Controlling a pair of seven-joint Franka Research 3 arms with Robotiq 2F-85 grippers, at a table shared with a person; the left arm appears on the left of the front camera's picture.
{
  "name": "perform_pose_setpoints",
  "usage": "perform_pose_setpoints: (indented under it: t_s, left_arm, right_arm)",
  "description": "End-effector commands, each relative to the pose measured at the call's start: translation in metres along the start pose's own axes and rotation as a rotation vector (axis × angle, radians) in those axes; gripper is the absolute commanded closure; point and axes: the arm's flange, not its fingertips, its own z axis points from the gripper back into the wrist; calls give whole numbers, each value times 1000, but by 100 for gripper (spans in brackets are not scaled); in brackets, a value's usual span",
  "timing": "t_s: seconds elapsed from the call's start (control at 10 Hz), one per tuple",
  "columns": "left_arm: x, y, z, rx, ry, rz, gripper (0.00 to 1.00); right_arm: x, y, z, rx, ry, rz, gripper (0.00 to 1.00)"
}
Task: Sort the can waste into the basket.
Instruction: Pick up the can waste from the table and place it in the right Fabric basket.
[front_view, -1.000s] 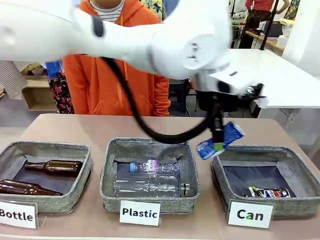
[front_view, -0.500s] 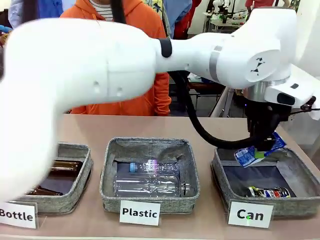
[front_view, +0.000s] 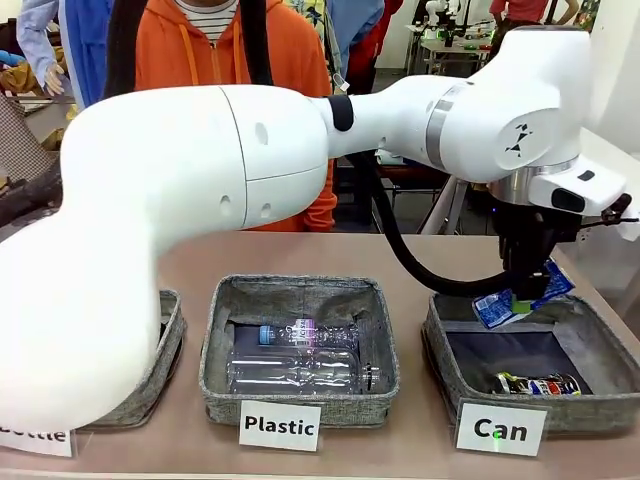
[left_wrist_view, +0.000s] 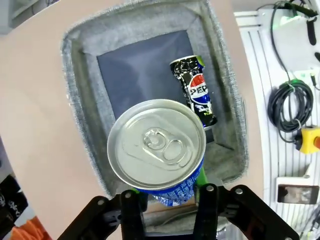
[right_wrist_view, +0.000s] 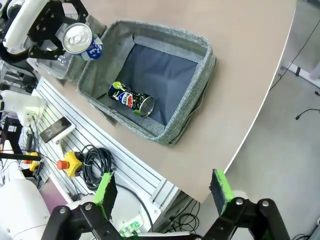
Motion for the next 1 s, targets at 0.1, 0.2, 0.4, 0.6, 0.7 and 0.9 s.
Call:
perform_pose_setpoints:
  t_s: [0.1, 0.2, 0.4, 0.6, 0.7, 0.9]
  left_arm:
    - [20, 16, 8, 21, 30, -26, 0]
    - [18, 15, 9, 22, 32, -26, 0]
    - [5, 8, 21, 22, 20, -22, 0]
    - [-30, 9, 46, 15, -4, 28, 0]
    - [-60, 12, 63, -1, -23, 69, 0]
    - [-150, 6, 99, -38, -65, 165, 0]
  right_arm:
    - [3, 1, 3, -9, 1, -14, 0]
    - [3, 1, 3, -9, 1, -14, 0]
    - [3, 1, 3, -9, 1, -14, 0]
    - [0, 0, 0, 0, 0, 0, 0]
    - [18, 5, -7, 14, -13, 11, 0]
    - [69, 18, -26, 135, -113, 51, 0]
